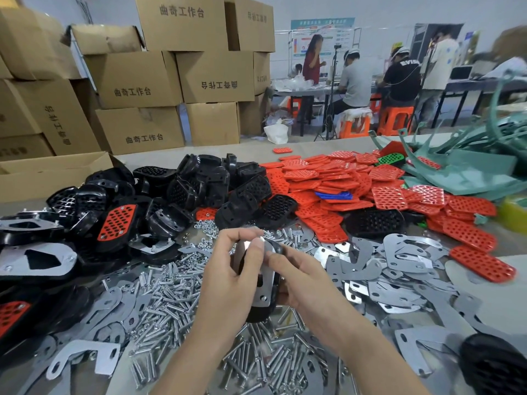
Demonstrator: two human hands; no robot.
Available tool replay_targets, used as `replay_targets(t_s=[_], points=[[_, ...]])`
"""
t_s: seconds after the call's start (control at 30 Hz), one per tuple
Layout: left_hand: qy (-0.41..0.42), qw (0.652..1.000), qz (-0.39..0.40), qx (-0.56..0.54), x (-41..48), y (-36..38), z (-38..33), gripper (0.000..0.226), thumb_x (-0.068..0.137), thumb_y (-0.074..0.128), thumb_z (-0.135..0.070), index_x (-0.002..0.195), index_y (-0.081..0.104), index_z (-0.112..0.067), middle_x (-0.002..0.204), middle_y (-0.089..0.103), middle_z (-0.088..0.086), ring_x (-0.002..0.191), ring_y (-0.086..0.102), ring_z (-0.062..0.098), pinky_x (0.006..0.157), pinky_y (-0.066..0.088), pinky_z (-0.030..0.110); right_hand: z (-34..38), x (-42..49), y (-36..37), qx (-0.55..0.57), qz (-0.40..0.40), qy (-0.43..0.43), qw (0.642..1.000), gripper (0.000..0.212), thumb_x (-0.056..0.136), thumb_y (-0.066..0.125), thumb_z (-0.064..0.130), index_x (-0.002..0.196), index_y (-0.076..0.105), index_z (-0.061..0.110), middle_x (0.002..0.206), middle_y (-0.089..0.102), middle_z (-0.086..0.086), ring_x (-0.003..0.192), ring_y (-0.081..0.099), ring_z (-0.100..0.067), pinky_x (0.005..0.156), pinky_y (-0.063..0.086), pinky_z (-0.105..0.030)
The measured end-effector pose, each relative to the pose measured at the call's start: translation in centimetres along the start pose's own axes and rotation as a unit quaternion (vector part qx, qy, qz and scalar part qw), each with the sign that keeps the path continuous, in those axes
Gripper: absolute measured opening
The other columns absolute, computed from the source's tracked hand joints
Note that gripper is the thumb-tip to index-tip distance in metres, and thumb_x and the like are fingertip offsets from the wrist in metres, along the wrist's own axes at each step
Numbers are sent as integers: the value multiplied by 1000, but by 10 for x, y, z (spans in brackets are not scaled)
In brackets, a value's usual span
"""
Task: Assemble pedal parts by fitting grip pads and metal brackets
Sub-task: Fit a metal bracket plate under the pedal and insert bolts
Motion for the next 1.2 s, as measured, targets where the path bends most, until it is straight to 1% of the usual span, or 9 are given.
replay_targets(t_s=[0.13,0.23,0.37,0.5,0.63,0.8,1.0,1.07,1.2], points=[[-10,1000,-7,16,4,-1,2,4,94,67,-34,92,64,-37,111,70,-21,99,68,-1,78,49,11,-1,0,0,-4,0,-2,1000,22,106,57,30,114,74,17,111,75,-22,97,75,-39,91,60,-58],[-20,1000,-8,22,5,-3,5,10,97,65,-26,93,67,-36,110,71,-19,102,67,1,87,51,26,-3,1,2,-3,0,-4,1000,19,106,58,27,116,72,18,110,75,-20,91,75,-29,85,62,-48],[-7,998,2,69,3,-5,7,23,104,53,-22,102,68,-38,110,70,-12,103,65,11,90,50,33,-5,3,1,6,-12,12,1000,21,105,60,28,121,66,16,102,76,-13,87,76,-27,81,64,-44],[3,1000,7,29,0,-2,2,8,102,56,-37,106,60,-44,110,69,-14,95,68,7,81,51,21,-5,4,0,-6,-12,2,1000,24,106,59,30,120,67,13,108,76,-20,90,76,-32,89,61,-55],[-4,998,-2,60,4,-1,8,3,97,62,-36,100,62,-38,113,67,-16,107,64,4,93,50,32,-5,5,-1,-8,-18,4,1000,23,106,58,28,120,69,14,109,76,-20,92,75,-32,92,59,-59],[30,992,16,126,2,-2,9,29,104,50,-15,101,64,-40,113,66,-16,116,58,4,95,46,26,-6,5,0,-33,-31,2,999,15,105,59,26,107,72,19,95,69,-17,88,68,-31,93,52,-66],[3,998,12,53,-1,1,7,14,97,50,-48,109,55,-45,114,66,-17,104,66,7,89,53,38,-3,4,0,-24,-17,-3,1000,21,106,58,26,116,71,13,103,78,-14,91,74,-28,90,59,-55],[4,998,10,69,0,2,8,11,99,51,-49,104,57,-41,113,67,-15,101,67,9,89,54,42,-3,3,0,-25,-22,-5,999,21,105,59,27,116,71,13,102,77,-11,92,73,-27,92,57,-57],[10,998,0,60,0,1,8,25,103,44,-49,102,64,-35,104,69,-12,96,67,8,80,51,34,-2,2,2,-27,-25,-8,999,21,105,60,29,115,71,14,99,75,-10,91,71,-25,94,55,-60]])
Point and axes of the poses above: each hand's wrist, its own x-axis towards the middle knuckle, its own y-axis out of the palm, z = x × y, the point moved 1 cm from there along x, towards the middle knuckle
